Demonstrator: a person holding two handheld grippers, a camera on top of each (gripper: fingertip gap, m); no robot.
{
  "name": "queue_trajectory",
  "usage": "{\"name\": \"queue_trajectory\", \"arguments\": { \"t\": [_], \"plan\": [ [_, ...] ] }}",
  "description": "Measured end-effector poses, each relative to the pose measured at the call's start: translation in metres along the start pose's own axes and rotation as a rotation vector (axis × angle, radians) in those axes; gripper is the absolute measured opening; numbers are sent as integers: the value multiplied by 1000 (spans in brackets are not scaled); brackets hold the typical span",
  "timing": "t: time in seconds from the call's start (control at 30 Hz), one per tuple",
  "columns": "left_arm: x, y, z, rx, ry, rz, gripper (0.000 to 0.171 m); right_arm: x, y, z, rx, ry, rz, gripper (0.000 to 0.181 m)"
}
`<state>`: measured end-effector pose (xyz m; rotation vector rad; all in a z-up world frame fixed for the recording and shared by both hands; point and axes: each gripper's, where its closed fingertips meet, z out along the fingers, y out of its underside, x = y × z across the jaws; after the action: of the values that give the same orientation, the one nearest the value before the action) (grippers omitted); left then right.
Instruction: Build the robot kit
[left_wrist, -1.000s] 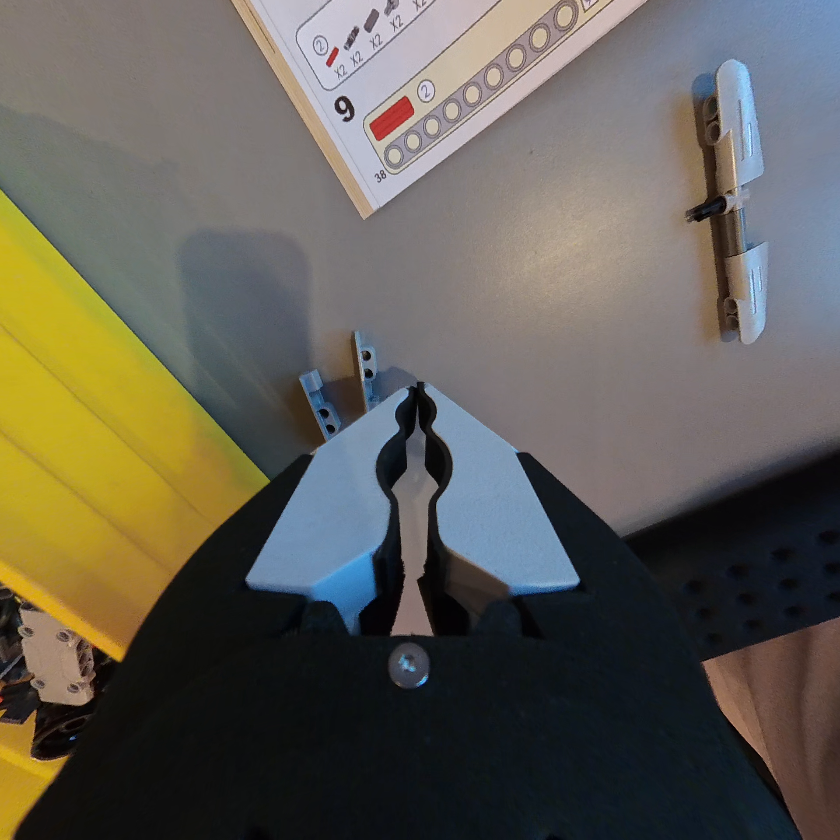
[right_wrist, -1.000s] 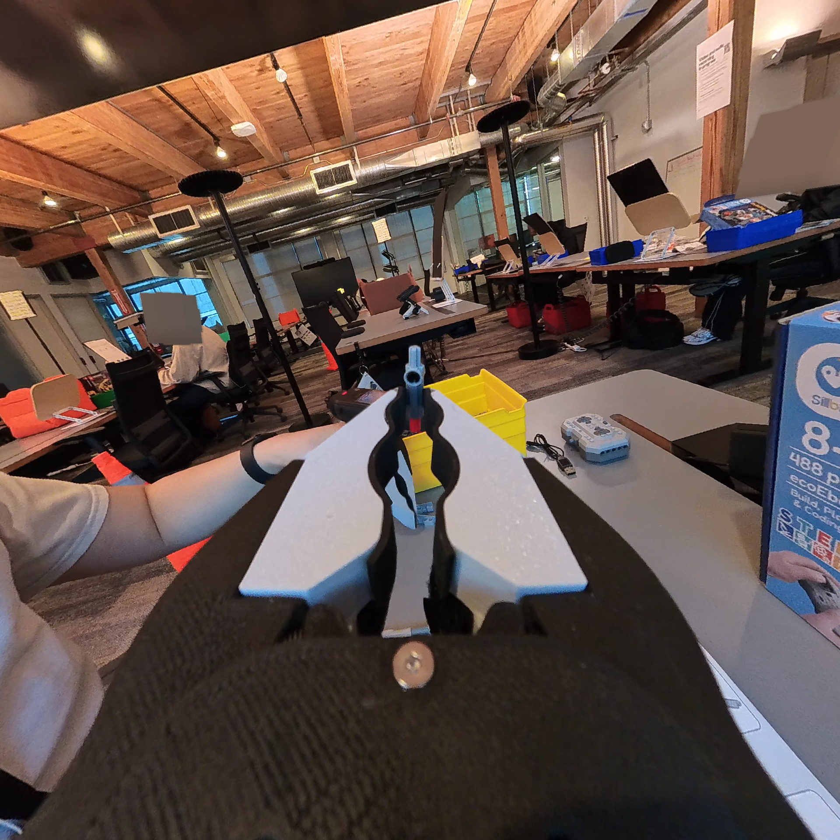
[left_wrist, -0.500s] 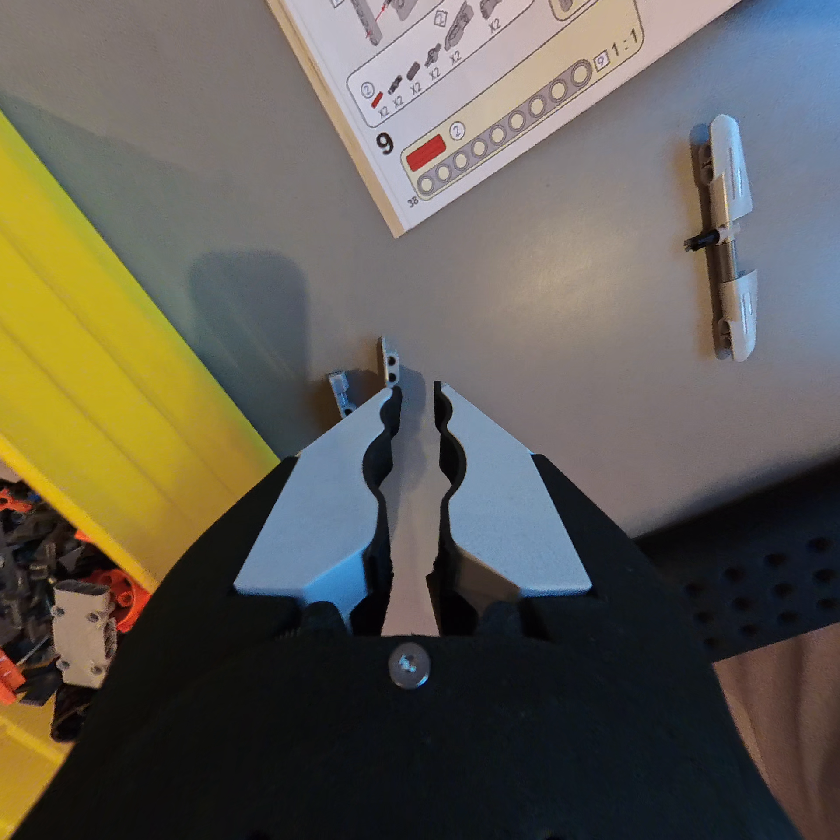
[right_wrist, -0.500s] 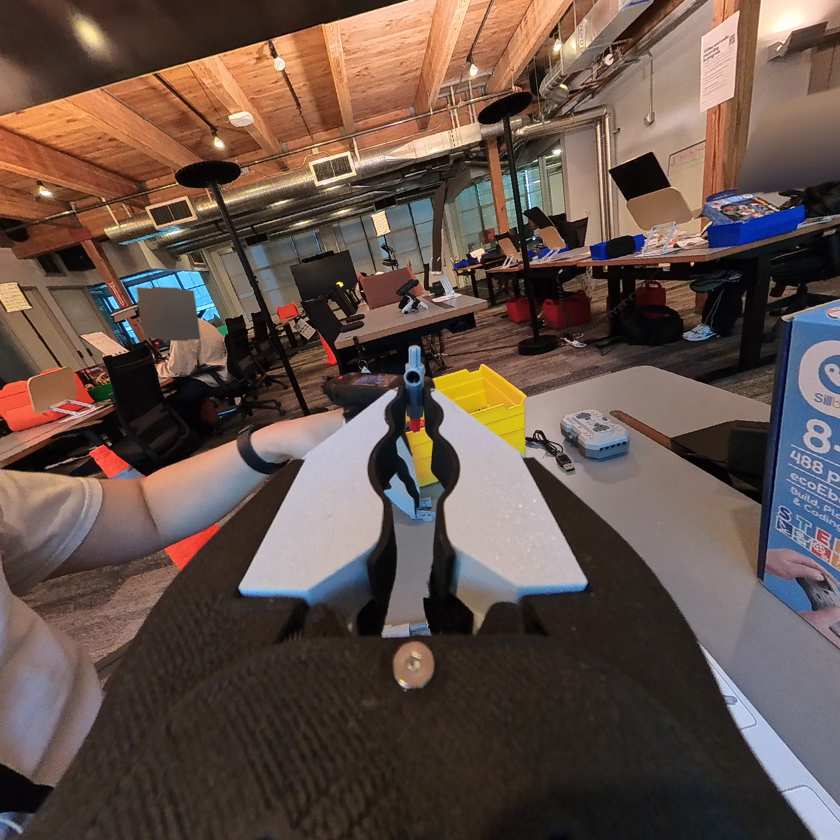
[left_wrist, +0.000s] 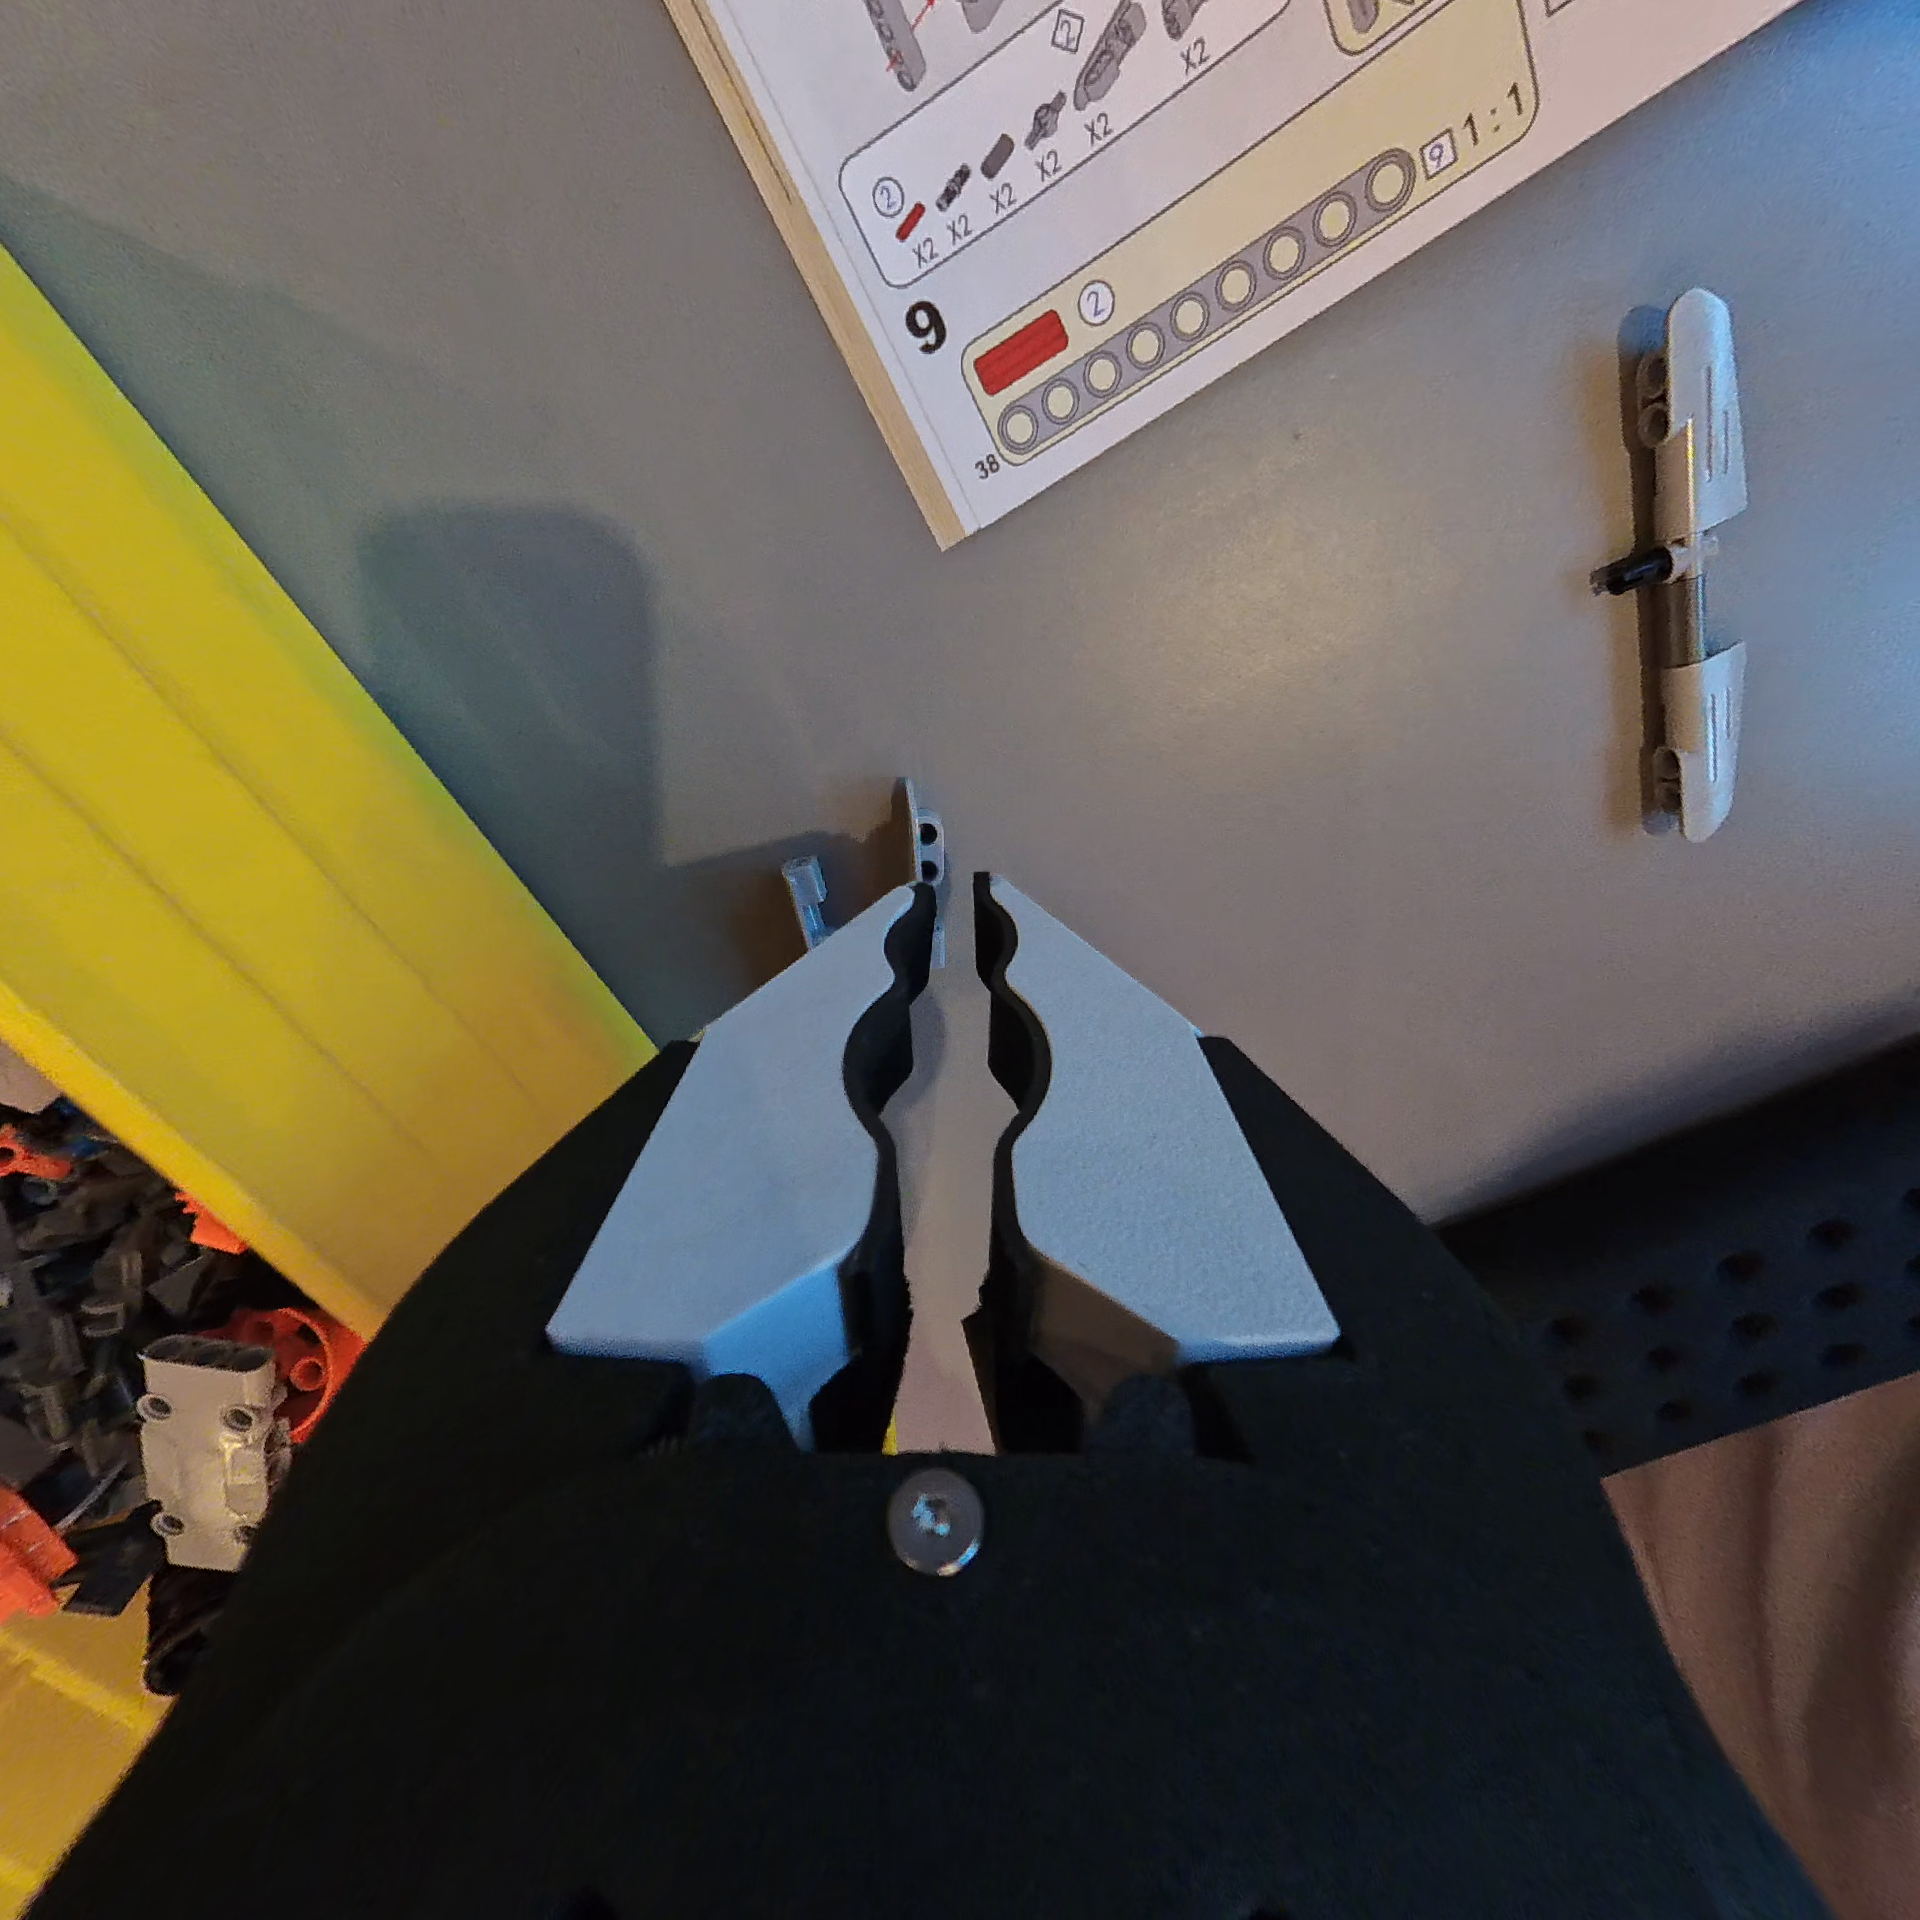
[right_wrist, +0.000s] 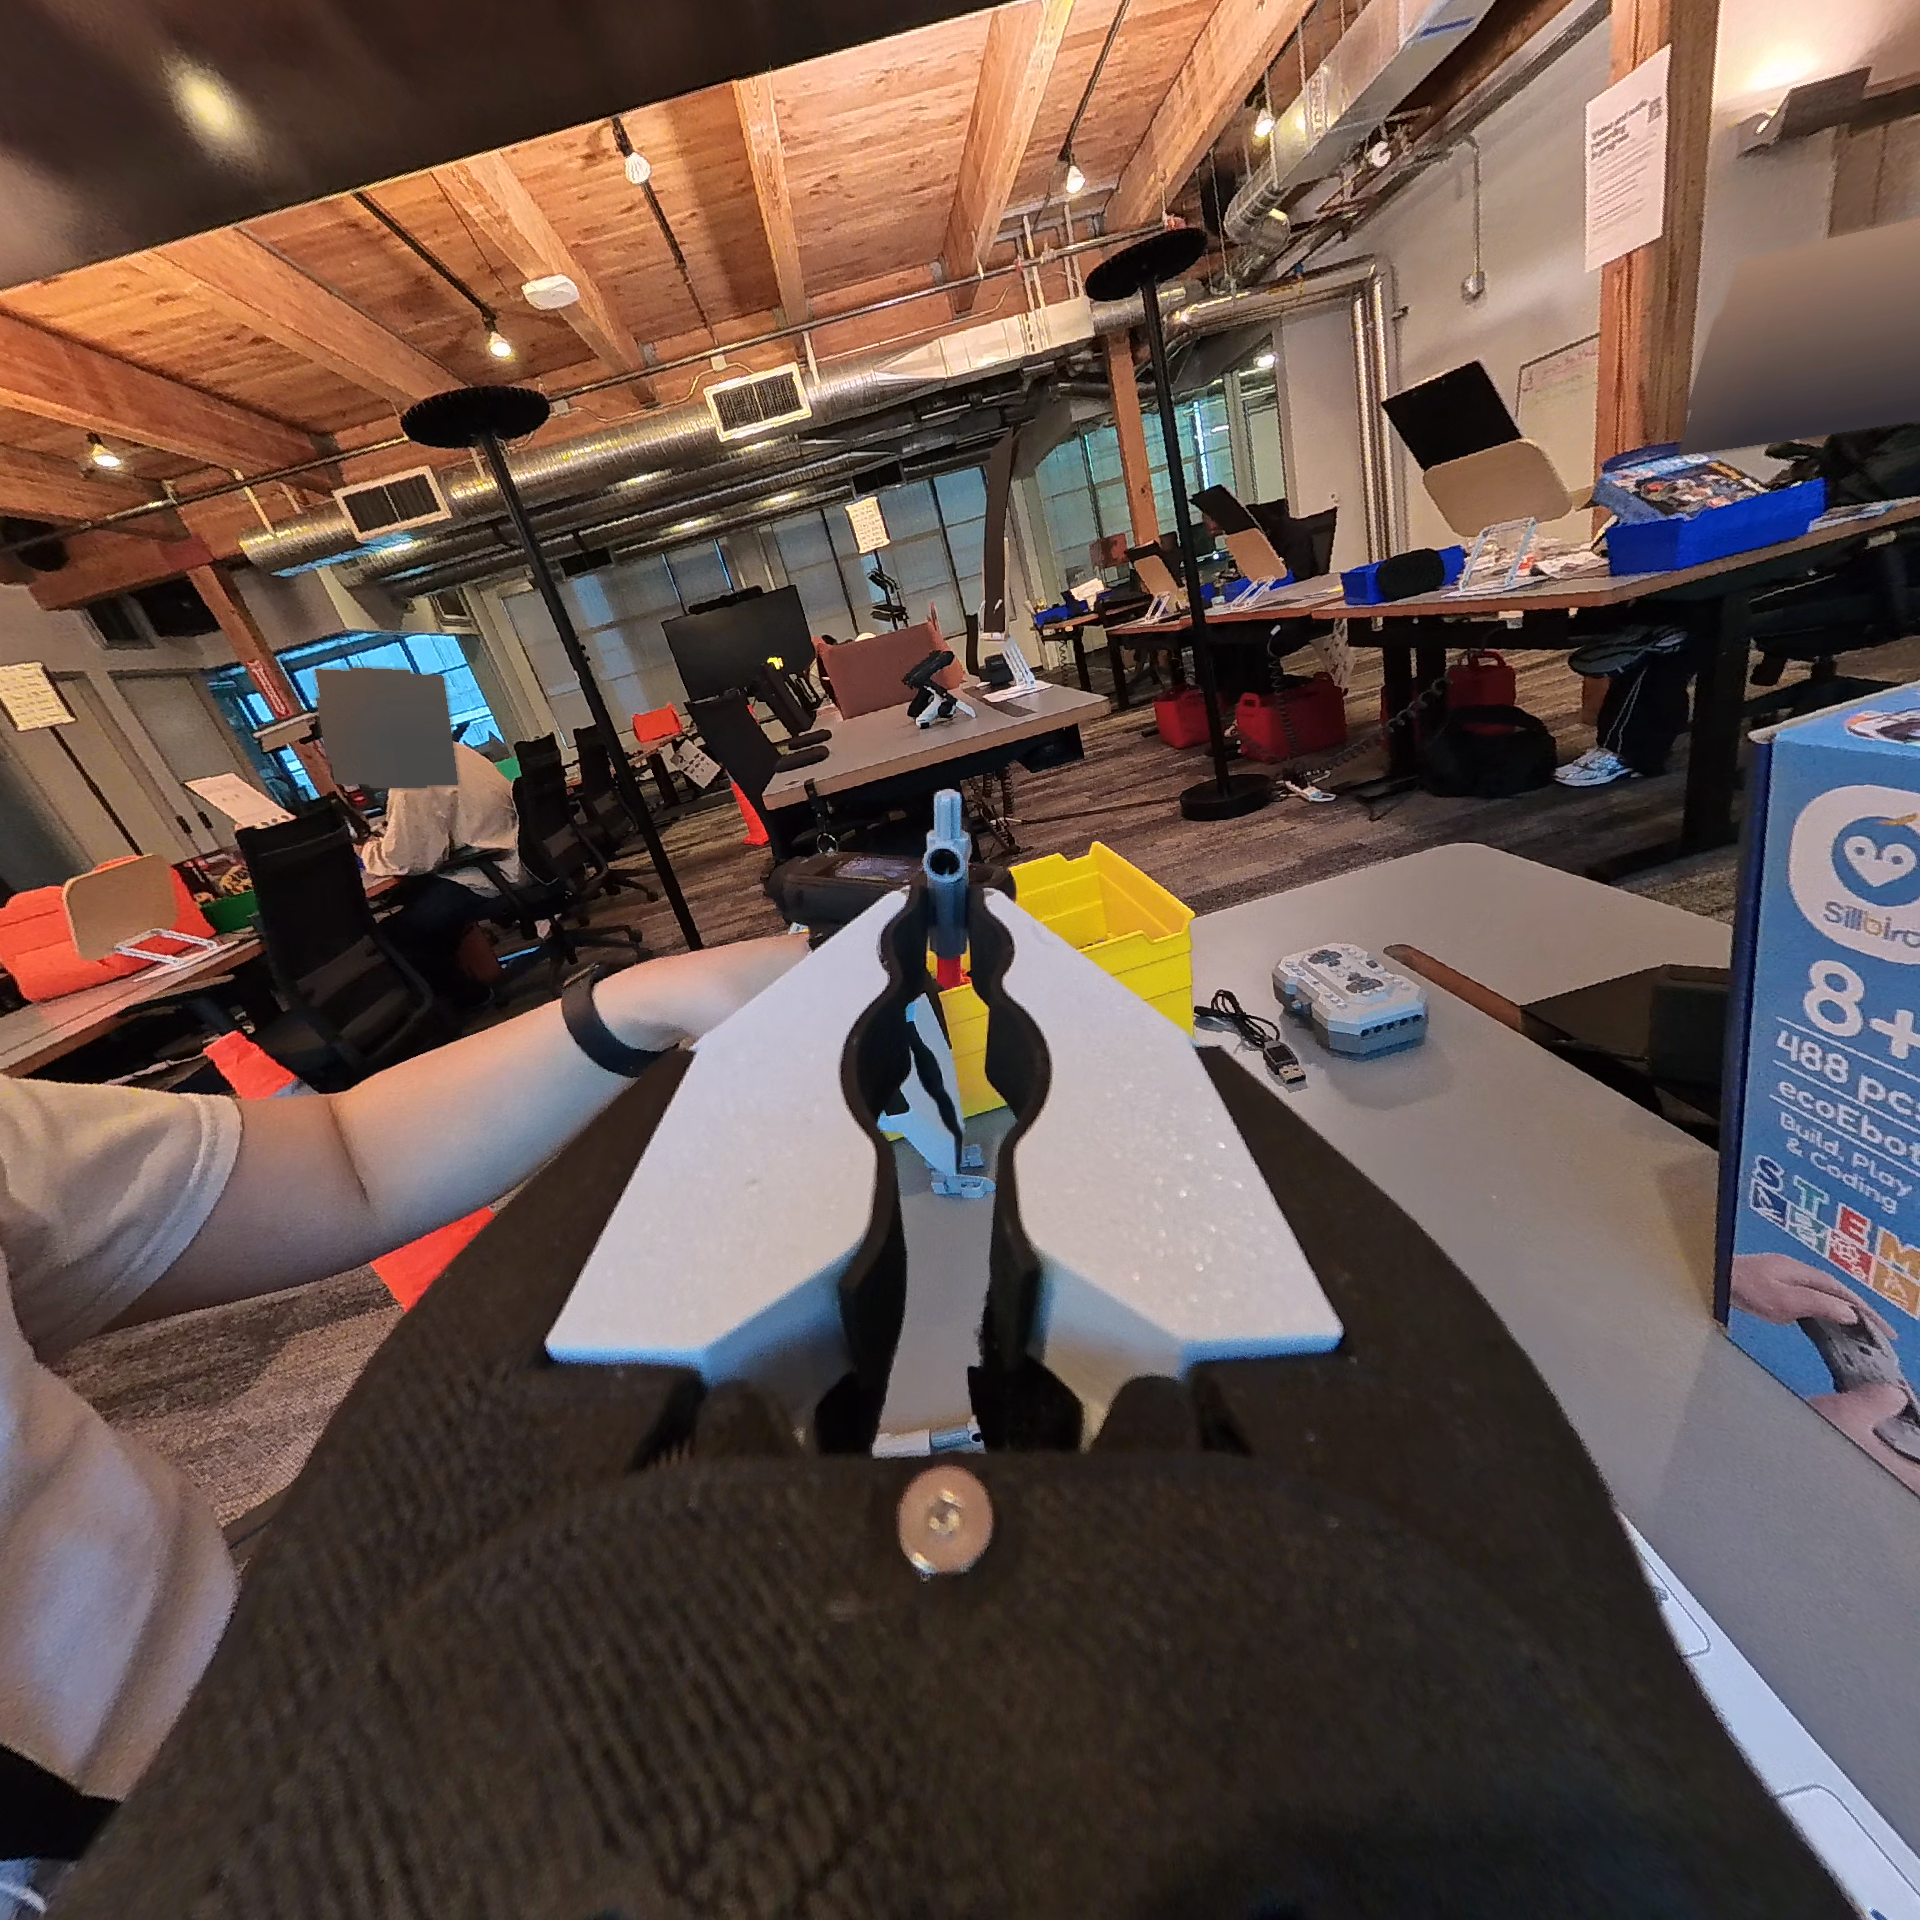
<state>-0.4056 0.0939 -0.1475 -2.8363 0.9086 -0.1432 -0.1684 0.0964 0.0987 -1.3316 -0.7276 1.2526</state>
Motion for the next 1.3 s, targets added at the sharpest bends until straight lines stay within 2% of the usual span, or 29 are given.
{"name": "queue_trajectory", "arguments": {
  "t": [0.37, 0.67, 0.97, 1.07, 1.13, 1.2, 1.3],
  "plan": [
    [-2, 6, 8, -41, -6, 12, 0, -1, -1, 0, -1, -4, -3, 5],
    [-2, 3, 6, -20, -41, 21, 2, -2, -3, -1, 5, -5, -5, 4],
    [-5, 8, 11, -60, -53, 17, 2, -3, -3, 0, 1, -9, -6, 5],
    [2, 7, 9, -59, -1, 3, 0, -3, -4, -1, 2, -6, -10, 5],
    [12, 5, 2, -51, 82, -23, 0, -3, -6, -3, 5, -6, -12, 5],
    [36, -2, -13, -25, 252, -53, 0, -3, -8, -4, 11, -4, -14, 5],
    [76, -14, -53, 18, 492, -52, 0, -4, -10, -5, 14, -9, -13, 5]
  ]
}}
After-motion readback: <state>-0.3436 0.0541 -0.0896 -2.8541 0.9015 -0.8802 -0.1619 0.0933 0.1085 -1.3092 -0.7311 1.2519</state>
